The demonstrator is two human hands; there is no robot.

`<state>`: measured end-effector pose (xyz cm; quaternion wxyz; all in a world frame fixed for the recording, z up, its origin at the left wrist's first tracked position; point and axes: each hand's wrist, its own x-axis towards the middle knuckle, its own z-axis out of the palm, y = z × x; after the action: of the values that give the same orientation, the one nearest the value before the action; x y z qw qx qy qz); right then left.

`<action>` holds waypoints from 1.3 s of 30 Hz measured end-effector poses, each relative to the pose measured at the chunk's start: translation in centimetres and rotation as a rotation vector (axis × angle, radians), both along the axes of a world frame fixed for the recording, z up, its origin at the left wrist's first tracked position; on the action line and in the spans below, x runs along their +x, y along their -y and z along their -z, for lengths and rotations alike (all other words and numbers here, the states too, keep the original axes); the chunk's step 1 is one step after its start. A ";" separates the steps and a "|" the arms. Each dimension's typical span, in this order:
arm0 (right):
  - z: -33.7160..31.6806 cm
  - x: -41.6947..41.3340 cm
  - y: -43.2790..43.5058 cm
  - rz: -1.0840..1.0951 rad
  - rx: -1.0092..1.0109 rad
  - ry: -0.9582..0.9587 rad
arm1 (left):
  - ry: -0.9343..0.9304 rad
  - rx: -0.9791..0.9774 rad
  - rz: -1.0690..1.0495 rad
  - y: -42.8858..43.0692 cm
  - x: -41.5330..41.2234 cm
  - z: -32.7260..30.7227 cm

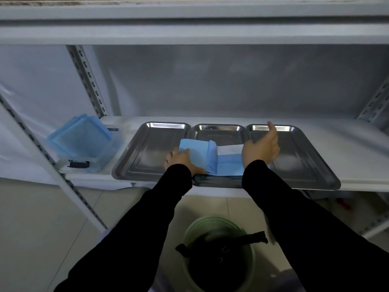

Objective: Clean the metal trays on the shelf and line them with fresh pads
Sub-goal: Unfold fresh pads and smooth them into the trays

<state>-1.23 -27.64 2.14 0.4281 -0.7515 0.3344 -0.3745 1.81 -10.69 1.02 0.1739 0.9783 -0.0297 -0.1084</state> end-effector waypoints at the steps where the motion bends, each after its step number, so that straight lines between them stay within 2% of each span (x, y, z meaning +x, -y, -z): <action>1: -0.2 0.0 -0.1 -0.031 -0.028 0.003 | -0.003 -0.004 0.009 0.0 0.0 0.1; 4: 0.3 0.6 -0.7 -0.256 0.109 0.016 | -0.002 -0.025 0.042 0.0 0.2 0.3; 7: 1.2 1.3 -1.7 -0.475 0.265 -0.153 | -0.010 -0.035 0.050 0.2 0.1 0.5; 9: 1.5 1.3 -2.4 -0.544 0.269 -0.284 | -0.003 -0.041 0.048 0.4 0.1 0.6; 14: 2.1 1.5 -3.5 -0.623 0.445 -0.413 | -0.022 -0.060 0.059 0.6 -0.2 0.4; 20: 2.0 2.3 -3.7 -0.603 0.775 -0.317 | -0.025 -0.031 0.081 0.6 -0.7 0.0; 26: 0.6 1.5 -4.1 -0.748 0.925 -0.220 | 0.026 -0.068 0.039 1.1 0.0 0.7; 29: 0.2 1.5 -3.9 -0.839 0.875 -0.179 | 0.068 -0.083 -0.032 1.2 0.4 0.2; 32: -0.1 1.5 -3.6 -0.840 0.774 -0.191 | 0.126 -0.184 -0.106 1.0 1.1 -0.4; 36: 0.1 1.6 -3.7 -0.828 0.492 -0.319 | 0.332 -0.491 -0.192 0.5 1.5 -1.6; 39: 1.1 1.8 -3.7 -0.845 0.337 -0.400 | 0.411 -0.726 -0.265 0.0 1.4 -2.5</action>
<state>0.59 -23.90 1.05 0.5854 -0.7988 0.1318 0.0426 3.22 -10.69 3.57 0.5094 0.8503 0.0260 0.1295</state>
